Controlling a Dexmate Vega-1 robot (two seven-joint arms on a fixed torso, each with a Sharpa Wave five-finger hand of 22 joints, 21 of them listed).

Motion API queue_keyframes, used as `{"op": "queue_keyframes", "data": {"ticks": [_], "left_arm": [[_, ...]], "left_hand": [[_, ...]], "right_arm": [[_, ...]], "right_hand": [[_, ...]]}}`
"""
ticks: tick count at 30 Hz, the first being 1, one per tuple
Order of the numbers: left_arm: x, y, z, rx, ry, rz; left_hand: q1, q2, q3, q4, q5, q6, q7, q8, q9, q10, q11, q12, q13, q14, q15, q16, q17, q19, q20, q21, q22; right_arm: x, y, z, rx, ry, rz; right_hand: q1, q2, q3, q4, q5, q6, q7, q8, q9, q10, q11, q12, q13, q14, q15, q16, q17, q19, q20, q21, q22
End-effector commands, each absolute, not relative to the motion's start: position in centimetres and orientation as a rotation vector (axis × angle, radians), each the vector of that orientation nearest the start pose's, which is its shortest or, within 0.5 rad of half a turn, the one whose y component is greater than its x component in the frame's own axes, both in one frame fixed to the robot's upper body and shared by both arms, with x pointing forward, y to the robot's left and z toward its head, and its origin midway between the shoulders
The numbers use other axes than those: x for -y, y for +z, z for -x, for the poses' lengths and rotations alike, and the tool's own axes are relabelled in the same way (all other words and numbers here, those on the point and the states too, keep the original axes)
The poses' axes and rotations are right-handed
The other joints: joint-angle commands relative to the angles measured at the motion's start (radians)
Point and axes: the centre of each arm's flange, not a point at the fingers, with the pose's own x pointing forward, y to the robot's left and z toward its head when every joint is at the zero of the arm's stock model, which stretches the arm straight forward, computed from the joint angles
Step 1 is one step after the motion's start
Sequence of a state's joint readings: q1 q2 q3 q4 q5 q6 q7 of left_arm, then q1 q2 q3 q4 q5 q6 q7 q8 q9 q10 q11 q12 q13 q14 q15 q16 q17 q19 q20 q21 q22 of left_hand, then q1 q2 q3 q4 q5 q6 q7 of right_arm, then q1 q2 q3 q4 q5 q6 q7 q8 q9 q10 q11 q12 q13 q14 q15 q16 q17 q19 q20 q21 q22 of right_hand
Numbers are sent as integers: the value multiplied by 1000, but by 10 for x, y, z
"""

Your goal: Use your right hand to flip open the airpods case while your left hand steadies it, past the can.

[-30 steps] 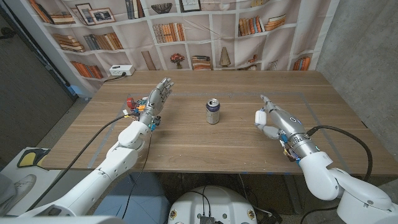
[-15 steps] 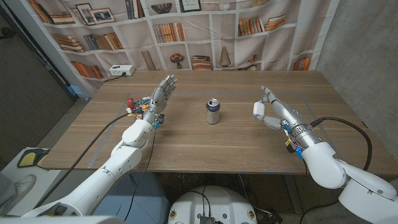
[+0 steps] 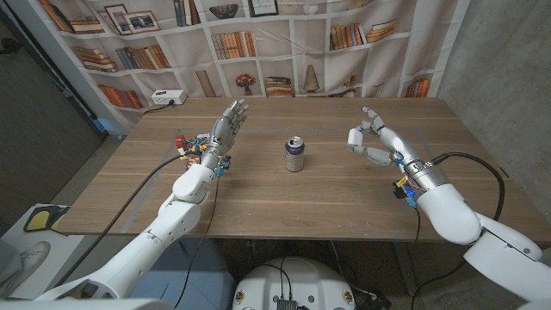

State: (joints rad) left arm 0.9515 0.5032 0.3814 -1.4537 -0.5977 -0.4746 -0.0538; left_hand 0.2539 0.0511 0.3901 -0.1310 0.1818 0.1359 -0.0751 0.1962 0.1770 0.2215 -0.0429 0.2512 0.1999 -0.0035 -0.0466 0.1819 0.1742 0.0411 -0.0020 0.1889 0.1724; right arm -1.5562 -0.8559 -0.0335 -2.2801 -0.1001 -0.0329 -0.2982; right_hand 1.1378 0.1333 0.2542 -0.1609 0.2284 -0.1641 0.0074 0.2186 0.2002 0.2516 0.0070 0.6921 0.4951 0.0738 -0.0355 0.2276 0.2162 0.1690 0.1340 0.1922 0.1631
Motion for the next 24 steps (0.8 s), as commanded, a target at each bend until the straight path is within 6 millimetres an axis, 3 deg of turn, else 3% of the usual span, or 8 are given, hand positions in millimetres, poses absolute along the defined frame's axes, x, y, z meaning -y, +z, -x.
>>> {"op": "queue_keyframes", "data": {"ticks": [1,10,12,14,21,22,24], "left_arm": [[-240,-24,-599,806,-337,39],[-238,-24,-602,808,-335,28],[-237,-24,-602,813,-322,30],[-237,-22,-601,820,-312,10],[-232,-19,-598,844,-313,12],[-232,-19,-597,847,-310,13],[-230,-18,-595,854,-298,11]], "left_hand": [[0,-3,1,-3,3,6,2,-2,0,9,1,-1,3,2,-4,4,2,9,3,6,2],[1,-2,1,-4,4,15,5,0,0,7,1,-3,3,3,-4,4,2,8,3,5,2],[4,1,3,-5,4,63,-13,13,1,31,-6,3,2,7,-6,4,2,9,4,5,2],[12,6,7,-10,4,126,-12,26,1,84,-6,18,1,24,-12,8,1,17,4,6,1],[33,17,18,-18,4,160,-14,28,1,63,2,5,0,30,-14,6,0,23,7,7,1],[57,50,38,-21,7,162,-15,23,1,62,7,2,-1,28,-10,4,0,23,12,6,1],[82,78,58,-25,8,181,-26,23,1,60,11,-2,-1,30,-7,3,-1,25,17,6,1]], "right_arm": [[252,-23,-444,828,99,662],[244,-15,-457,858,199,497],[241,-13,-459,876,208,484],[238,-11,-462,879,216,487],[230,0,-473,887,258,430],[229,2,-475,889,265,427],[228,5,-476,892,266,416]], "right_hand": [[-4,4,4,10,6,5,-1,4,0,124,-110,8,60,17,-1,6,6,13,1,-1,3],[-1,5,6,8,7,14,-6,3,0,129,-111,13,62,22,-5,6,6,16,6,-2,3],[-1,5,7,8,7,15,-8,3,-1,129,-112,13,63,22,-5,6,7,16,5,-3,3],[0,5,7,8,8,14,-8,2,-1,128,-111,13,63,22,-5,5,7,15,8,-3,3],[0,5,7,9,8,17,-9,0,-1,127,-111,15,65,21,-5,4,7,14,12,-4,3],[0,5,7,9,8,17,-9,0,-1,127,-110,15,65,21,-5,4,7,14,12,-5,3],[0,4,7,9,8,18,-10,0,-1,126,-111,16,65,19,-4,3,7,13,11,-5,3]]}}
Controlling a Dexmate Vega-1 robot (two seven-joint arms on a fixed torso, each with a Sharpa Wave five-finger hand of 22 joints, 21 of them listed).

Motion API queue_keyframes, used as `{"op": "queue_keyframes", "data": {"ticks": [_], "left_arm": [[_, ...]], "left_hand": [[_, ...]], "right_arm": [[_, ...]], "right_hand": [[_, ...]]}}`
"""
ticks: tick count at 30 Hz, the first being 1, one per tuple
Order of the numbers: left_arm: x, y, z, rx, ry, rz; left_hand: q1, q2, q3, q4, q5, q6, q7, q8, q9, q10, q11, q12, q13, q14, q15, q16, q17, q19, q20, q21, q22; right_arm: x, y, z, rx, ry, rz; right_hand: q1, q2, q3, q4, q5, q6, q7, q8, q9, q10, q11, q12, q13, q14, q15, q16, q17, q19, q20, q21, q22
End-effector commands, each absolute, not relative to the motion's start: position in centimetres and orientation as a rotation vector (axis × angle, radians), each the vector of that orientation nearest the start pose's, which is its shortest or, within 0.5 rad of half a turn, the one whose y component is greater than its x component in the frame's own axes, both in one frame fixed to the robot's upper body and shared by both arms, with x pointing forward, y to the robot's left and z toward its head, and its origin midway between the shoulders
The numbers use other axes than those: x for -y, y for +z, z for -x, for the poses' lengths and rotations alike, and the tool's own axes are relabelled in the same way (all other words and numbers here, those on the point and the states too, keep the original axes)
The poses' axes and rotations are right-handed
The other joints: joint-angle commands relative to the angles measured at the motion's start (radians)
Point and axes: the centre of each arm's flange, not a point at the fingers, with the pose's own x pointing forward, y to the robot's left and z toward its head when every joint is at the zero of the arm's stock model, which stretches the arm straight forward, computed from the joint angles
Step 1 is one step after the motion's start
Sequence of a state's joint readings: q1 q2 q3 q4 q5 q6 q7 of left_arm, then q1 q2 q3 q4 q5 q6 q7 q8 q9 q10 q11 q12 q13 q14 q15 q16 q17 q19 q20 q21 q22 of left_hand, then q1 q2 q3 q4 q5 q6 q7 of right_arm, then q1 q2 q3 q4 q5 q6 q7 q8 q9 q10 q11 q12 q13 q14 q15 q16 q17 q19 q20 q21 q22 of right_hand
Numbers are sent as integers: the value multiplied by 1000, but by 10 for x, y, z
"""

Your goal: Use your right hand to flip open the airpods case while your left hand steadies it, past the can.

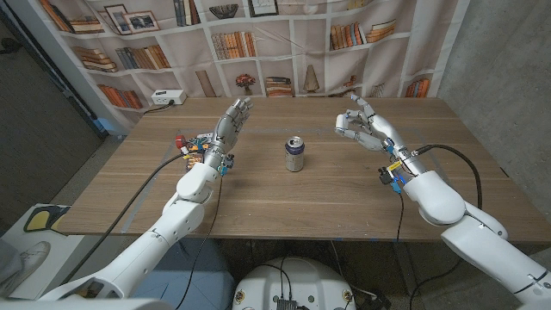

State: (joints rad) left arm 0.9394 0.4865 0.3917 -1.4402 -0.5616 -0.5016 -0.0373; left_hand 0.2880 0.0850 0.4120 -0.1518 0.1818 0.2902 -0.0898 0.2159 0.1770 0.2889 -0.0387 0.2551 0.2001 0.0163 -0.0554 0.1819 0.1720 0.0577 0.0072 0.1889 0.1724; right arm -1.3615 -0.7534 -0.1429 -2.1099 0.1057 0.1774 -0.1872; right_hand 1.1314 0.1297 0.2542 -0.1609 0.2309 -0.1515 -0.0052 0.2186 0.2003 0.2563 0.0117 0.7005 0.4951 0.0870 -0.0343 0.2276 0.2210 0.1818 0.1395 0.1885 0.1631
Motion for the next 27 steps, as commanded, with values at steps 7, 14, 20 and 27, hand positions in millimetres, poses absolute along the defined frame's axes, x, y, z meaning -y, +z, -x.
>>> {"op": "queue_keyframes", "data": {"ticks": [7,14,20,27], "left_arm": [[-223,-13,-582,871,-239,-9],[-213,-7,-572,915,-205,-31],[-204,-6,-566,944,-173,-70],[-197,-4,-561,970,-176,-103]], "left_hand": [[89,72,65,-12,6,69,-24,6,2,-11,8,-11,-1,13,-5,1,0,18,-1,7,1],[107,60,69,-19,2,94,-31,8,2,-23,7,-17,-1,13,-10,-1,-1,23,-9,7,0],[133,37,68,-24,0,111,-38,0,3,-80,10,-40,-1,4,-14,-4,0,24,-11,6,0],[173,45,79,-22,1,103,-43,-16,4,-142,16,-56,1,-13,-12,-6,0,17,-10,3,1]], "right_arm": [[223,11,-486,890,311,320],[214,13,-495,881,363,222],[209,12,-502,879,401,118],[208,13,-506,874,408,72]], "right_hand": [[6,7,7,8,6,7,2,-1,-1,121,-116,8,65,7,-6,3,3,1,6,-2,3],[6,7,8,8,7,10,2,-2,-1,122,-117,9,64,9,-7,2,3,2,6,-2,3],[7,7,8,8,7,16,-1,-2,-1,123,-117,10,64,10,-7,2,4,2,4,-2,3],[7,6,9,8,8,17,-5,-4,-1,125,-119,13,65,11,-10,1,4,2,-3,-3,2]]}}
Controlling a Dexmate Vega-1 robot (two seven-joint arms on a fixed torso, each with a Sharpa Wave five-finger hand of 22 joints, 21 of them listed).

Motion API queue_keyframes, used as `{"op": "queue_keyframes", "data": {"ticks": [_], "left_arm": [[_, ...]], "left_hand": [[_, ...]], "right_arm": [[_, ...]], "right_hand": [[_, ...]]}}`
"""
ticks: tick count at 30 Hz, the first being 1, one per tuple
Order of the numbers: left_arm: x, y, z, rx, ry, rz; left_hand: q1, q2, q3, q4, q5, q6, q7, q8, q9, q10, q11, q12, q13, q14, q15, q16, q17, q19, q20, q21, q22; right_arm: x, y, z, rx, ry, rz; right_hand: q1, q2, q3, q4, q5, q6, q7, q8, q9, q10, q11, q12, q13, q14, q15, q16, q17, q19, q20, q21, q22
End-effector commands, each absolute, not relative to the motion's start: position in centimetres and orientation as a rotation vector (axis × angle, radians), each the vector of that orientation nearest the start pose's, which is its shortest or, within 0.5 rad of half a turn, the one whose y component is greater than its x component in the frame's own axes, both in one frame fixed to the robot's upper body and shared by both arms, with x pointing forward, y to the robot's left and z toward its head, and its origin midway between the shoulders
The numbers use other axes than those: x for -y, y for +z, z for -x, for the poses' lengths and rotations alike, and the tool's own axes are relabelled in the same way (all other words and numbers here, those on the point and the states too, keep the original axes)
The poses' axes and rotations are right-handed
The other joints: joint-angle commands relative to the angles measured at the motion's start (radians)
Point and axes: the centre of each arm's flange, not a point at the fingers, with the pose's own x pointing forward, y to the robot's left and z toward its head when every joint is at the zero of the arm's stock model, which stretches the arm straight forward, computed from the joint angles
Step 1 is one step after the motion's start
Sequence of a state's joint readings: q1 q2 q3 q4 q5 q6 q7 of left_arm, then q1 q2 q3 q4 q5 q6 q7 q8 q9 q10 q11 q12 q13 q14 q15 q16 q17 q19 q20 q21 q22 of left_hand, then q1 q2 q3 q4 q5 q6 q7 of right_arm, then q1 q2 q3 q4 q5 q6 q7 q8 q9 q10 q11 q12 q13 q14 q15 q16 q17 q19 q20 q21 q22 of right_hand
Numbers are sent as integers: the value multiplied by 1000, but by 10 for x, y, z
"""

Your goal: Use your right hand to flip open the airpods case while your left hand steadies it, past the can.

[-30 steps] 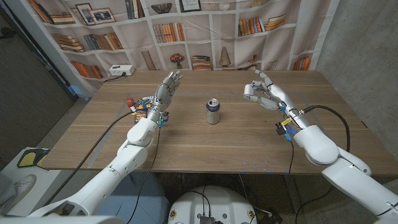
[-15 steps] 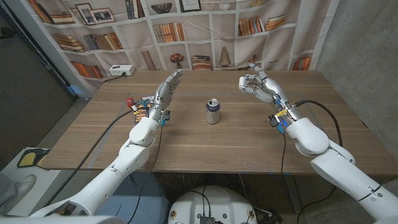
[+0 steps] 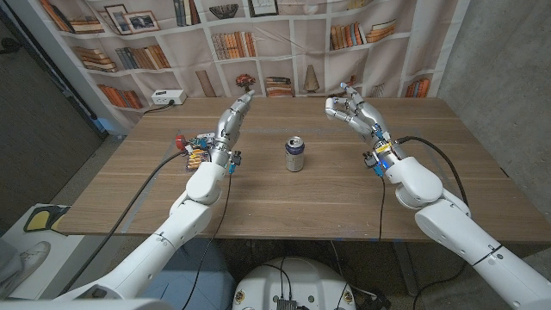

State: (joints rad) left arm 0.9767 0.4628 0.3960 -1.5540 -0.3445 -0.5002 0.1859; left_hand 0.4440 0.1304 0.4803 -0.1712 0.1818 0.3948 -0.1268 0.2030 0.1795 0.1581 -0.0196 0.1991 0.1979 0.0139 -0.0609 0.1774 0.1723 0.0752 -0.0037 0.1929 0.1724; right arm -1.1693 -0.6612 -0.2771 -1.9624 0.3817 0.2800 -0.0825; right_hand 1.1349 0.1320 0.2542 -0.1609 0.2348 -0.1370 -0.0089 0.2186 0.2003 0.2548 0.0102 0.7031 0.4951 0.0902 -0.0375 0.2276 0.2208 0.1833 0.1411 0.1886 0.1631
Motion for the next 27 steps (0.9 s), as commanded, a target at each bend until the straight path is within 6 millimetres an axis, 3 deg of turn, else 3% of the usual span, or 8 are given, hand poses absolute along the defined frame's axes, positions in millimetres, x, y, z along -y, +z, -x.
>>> {"op": "queue_keyframes", "data": {"ticks": [1,8,9,12,20,27], "left_arm": [[-197,-4,-560,974,-173,-110],[-194,-3,-556,990,-138,-168],[-193,-2,-554,987,-125,-189],[-192,-2,-550,992,-84,-244],[-187,-6,-543,1039,-21,-283],[-181,-9,-533,1070,39,-293]], "left_hand": [[18,-3,10,-3,1,2,-8,-3,1,-13,-5,0,3,-11,-8,-1,0,0,-2,-1,1],[21,-15,5,-3,-1,8,-8,-3,1,-17,-9,1,3,-14,-7,-1,0,-3,-2,-2,1],[22,-16,5,-3,-1,8,-8,-3,1,-17,-9,1,3,-14,-7,-1,0,-3,-2,-2,1],[27,-17,5,-4,-1,6,-3,-5,2,-21,-7,1,3,-15,-4,-1,0,-4,2,-3,1],[59,-22,12,-12,-2,21,12,-1,2,-17,-10,7,3,-8,-5,3,0,-2,3,-2,0],[83,-39,12,-15,-3,43,8,5,3,-33,-15,3,4,-12,-4,2,1,-2,6,-3,-1]], "right_arm": [[207,13,-506,873,412,68],[203,11,-508,861,423,11],[203,11,-509,859,427,-8],[201,10,-510,852,437,-42],[192,13,-512,840,458,-111],[184,16,-512,830,452,-153]], "right_hand": [[4,4,9,8,4,3,-1,-5,-1,126,-117,11,65,8,-6,1,4,1,-5,-3,2],[5,3,9,8,5,13,-2,-3,-1,133,-120,15,66,12,-11,1,5,0,-5,-4,2],[6,1,9,6,5,14,-1,-5,-1,132,-120,17,67,5,-29,-2,4,-5,-17,-6,2],[6,1,9,6,5,15,-4,-5,-1,133,-122,19,68,4,-32,-4,4,-5,-23,-5,2],[6,0,9,7,5,18,-4,-7,-1,136,-126,23,70,6,-41,-4,3,-6,-13,-6,2],[4,0,9,9,5,15,-7,-10,-1,132,-129,24,71,5,-41,-6,4,-8,-7,-6,2]]}}
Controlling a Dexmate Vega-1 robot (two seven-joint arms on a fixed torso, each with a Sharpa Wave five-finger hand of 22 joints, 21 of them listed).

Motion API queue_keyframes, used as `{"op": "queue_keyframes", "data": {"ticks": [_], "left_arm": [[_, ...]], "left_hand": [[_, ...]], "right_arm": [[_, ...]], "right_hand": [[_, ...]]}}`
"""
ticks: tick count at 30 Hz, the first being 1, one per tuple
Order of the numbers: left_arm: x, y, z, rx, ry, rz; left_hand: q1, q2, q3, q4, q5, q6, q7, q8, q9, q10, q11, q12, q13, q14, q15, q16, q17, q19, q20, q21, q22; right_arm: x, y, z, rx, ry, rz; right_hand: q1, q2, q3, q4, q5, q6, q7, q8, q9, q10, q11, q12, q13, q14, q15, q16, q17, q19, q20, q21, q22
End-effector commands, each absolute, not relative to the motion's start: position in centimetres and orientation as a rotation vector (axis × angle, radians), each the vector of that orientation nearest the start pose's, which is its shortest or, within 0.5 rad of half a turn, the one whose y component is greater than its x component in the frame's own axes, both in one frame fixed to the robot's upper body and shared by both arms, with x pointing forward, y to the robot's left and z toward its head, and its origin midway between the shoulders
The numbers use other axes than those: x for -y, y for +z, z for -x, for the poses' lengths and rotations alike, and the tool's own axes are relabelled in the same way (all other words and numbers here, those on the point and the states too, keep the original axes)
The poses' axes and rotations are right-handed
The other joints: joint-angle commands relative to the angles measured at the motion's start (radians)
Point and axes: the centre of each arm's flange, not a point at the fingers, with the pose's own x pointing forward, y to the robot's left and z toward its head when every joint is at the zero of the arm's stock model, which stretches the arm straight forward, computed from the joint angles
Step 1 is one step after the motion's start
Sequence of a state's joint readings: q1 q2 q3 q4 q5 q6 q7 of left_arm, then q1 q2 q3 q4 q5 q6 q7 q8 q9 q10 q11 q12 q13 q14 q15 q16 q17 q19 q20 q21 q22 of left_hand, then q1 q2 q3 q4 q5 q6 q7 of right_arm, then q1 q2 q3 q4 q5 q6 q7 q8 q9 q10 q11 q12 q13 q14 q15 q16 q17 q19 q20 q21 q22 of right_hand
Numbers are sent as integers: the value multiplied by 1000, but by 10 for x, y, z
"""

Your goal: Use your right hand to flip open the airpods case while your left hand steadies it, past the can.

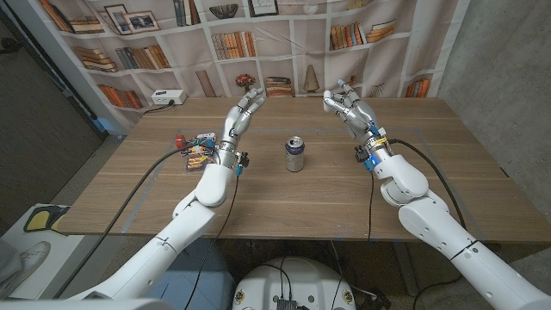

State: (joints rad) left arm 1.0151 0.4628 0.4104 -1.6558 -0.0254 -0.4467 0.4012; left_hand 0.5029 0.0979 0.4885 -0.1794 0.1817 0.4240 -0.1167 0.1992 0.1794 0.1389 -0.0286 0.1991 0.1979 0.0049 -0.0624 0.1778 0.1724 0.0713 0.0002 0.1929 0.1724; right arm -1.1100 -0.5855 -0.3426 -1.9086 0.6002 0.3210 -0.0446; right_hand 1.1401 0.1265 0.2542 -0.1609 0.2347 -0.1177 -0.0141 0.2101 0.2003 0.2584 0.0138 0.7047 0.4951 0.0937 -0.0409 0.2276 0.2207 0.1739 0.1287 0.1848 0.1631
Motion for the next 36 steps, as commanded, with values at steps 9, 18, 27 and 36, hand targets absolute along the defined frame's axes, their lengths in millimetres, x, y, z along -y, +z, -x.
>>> {"op": "queue_keyframes", "data": {"ticks": [9,18,27,36], "left_arm": [[-162,-11,-516,1158,212,-443],[-142,-11,-497,1275,375,-573],[-132,-11,-495,1312,425,-556],[-128,-14,-498,1307,437,-537]], "left_hand": [[149,-33,19,-11,15,18,-36,8,6,-95,-5,-5,5,-35,16,0,2,1,30,-3,-1],[271,-80,-2,6,25,-32,-47,-18,8,25,-54,47,6,-5,-13,8,2,31,17,1,0],[280,-136,-61,22,45,-19,-50,-2,9,128,-120,73,5,35,-40,18,2,69,-4,9,0],[300,-134,-75,27,61,13,-32,7,10,172,-128,82,5,64,-47,23,1,84,-6,10,1]], "right_arm": [[175,18,-512,804,453,-232],[169,16,-511,783,471,-242],[165,16,-510,776,480,-242],[164,15,-508,771,483,-250]], "right_hand": [[-4,4,7,10,5,-2,-2,-3,-1,137,-135,28,72,6,-39,-5,4,2,3,-1,3],[-4,5,8,10,5,-2,-2,-5,-1,139,-139,32,73,10,-39,-4,5,2,16,-1,3],[-5,4,7,10,5,-1,-3,-6,-1,135,-138,33,75,9,-39,-5,6,2,20,-1,3],[-4,2,7,9,4,1,-2,-7,-1,133,-138,35,75,9,-39,-6,7,3,21,0,3]]}}
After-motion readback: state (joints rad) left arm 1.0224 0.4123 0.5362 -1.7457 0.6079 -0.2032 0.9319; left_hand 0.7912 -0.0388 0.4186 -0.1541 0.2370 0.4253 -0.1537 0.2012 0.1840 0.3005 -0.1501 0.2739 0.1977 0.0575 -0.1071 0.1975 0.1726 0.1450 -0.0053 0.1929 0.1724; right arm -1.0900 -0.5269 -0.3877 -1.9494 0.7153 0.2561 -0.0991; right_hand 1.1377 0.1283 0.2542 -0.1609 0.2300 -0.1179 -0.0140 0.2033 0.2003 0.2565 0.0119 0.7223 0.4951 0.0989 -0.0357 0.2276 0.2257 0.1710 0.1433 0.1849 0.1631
